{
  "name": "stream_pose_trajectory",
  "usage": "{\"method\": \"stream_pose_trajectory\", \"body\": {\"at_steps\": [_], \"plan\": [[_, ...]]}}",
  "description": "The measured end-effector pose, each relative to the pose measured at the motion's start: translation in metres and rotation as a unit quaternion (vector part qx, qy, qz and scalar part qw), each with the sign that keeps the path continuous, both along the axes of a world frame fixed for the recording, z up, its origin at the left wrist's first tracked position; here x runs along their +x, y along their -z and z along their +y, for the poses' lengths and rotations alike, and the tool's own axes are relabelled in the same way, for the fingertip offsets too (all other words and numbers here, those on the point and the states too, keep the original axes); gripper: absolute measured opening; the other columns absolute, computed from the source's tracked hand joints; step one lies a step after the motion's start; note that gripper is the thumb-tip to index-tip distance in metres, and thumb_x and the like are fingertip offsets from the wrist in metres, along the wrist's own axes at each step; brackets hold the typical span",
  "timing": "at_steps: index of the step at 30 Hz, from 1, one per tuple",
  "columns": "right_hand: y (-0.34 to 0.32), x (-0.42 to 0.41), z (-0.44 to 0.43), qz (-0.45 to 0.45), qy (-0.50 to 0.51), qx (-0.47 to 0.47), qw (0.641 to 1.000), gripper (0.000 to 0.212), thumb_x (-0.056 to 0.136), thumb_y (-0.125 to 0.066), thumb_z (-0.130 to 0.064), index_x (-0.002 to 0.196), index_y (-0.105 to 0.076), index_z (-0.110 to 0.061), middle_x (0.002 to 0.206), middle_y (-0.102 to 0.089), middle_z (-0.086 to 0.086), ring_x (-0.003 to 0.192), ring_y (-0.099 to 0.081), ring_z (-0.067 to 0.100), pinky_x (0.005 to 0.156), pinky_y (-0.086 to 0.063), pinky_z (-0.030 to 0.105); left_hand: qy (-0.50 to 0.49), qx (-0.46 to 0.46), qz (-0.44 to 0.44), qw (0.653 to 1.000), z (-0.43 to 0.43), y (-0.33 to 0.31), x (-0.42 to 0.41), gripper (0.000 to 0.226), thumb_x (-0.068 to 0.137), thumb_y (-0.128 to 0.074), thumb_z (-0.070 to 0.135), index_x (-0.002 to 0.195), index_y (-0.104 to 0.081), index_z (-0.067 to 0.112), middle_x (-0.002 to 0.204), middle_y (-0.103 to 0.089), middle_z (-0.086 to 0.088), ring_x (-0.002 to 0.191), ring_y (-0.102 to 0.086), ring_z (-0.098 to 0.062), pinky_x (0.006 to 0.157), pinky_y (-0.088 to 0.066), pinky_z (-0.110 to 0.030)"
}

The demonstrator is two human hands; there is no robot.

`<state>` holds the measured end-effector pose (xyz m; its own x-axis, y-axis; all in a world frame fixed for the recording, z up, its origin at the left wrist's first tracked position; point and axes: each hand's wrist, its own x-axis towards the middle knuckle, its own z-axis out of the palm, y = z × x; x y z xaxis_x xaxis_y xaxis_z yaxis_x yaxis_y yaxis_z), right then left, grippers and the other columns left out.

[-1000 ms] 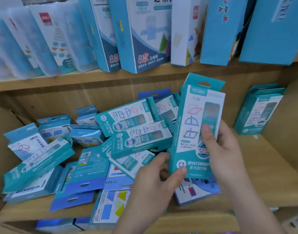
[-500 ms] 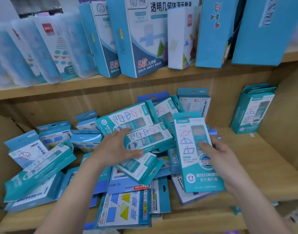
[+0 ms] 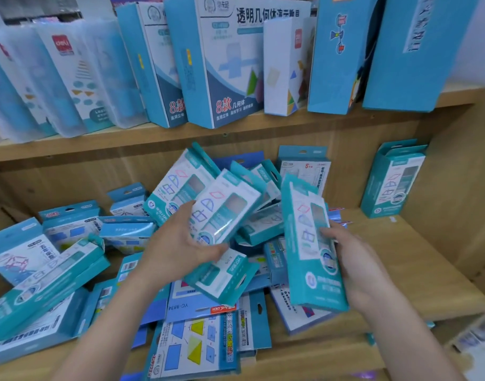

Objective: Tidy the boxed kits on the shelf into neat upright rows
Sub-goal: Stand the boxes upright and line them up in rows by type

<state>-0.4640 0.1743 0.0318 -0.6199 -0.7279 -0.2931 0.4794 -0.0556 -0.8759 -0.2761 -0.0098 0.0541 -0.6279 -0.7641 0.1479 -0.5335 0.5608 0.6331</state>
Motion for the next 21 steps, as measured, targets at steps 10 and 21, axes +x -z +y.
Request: {"method": "stream_pose_trajectory", "body": {"at_steps": [10,21], "plan": [[-0.015,0.021,-0.023,-0.057,-0.033,-0.085,0.994,0.059,0.070,-0.069,-0.058,0.115,-0.059,-0.021,0.080,-0.073,-0.004,0.065,-0.070,0.011,0.051,-0.055,0.027,0.042,0.209,0.189,0.959,0.003,0.002,-0.007,0.054,0.067,-0.083,0.034,0.108,-0.048,0.035,0.104,-0.067,0.009,0.087,-0.066,-0.003,0.074,-0.054,-0.026],[-0.037,0.043,-0.030,0.304,-0.053,-0.035,0.951,0.067,0.054,-0.074,-0.053,0.116,-0.054,-0.036,0.107,-0.070,-0.009,0.097,-0.068,0.012,0.089,-0.053,0.044,0.207,0.393,0.319,0.837,0.058,-0.021,-0.023,0.095,0.042,-0.087,0.032,0.127,-0.048,0.014,0.113,-0.068,-0.013,0.102,-0.066,-0.032,0.083,-0.054,-0.042]]}}
